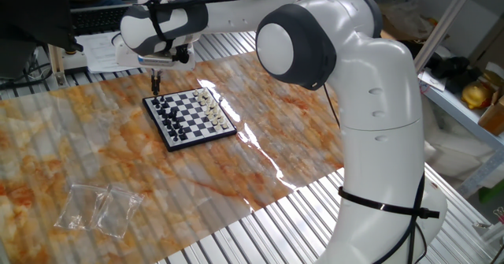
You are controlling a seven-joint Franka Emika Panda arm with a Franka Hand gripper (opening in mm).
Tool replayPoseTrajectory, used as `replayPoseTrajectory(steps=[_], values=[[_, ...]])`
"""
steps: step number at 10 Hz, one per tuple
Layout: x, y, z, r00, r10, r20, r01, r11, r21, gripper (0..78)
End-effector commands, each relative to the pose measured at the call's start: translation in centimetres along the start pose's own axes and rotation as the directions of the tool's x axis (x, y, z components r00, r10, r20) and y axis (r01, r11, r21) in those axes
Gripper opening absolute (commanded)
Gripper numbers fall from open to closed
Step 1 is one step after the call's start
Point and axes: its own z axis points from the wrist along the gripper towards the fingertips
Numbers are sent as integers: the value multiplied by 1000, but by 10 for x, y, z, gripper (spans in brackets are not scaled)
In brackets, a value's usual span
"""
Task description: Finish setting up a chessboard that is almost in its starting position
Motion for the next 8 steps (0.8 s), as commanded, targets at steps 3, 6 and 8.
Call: replayPoseTrajectory(steps=[3,6,8], values=[[6,-15,0,998,70,-5,-70,997,-19,11],[7,-18,4,998,69,-2,-69,997,-21,11],[9,-23,10,998,57,8,-57,998,-24,11]])
